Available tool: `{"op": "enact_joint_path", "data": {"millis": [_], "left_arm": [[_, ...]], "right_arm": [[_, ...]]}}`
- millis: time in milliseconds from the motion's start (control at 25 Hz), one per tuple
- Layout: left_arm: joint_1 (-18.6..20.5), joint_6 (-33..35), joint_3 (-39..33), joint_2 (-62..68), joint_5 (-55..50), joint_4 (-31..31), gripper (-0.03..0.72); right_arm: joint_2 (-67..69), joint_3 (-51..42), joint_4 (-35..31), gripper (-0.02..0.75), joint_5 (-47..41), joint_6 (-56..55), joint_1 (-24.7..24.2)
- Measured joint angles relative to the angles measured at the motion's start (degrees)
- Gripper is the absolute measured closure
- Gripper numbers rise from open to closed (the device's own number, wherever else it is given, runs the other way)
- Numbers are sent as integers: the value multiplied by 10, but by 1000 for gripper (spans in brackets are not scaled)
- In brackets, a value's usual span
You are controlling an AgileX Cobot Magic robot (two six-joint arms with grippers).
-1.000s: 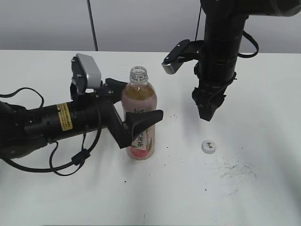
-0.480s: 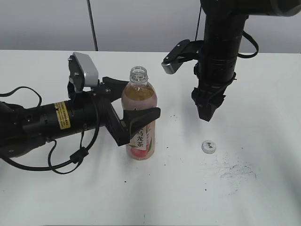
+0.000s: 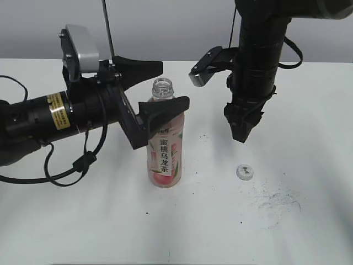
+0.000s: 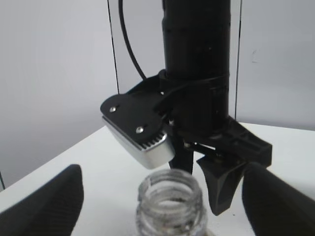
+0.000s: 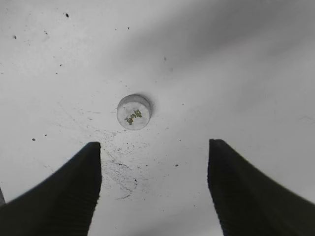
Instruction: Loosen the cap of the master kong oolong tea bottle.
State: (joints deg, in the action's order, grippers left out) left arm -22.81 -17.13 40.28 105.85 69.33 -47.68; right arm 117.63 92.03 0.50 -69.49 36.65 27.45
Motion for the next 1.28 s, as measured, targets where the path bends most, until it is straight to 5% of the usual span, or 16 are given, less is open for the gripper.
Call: {"op": "enact_joint_path", "data": {"millis": [640,1280], "left_arm": [[0,-1,-1,-88,-61,-6,103],[0,-2,-1,-253,-299,41,103]], "right_arm": [[0,0,5,234,0,-51,0],[-1,0,6,234,0,-99,0]]}}
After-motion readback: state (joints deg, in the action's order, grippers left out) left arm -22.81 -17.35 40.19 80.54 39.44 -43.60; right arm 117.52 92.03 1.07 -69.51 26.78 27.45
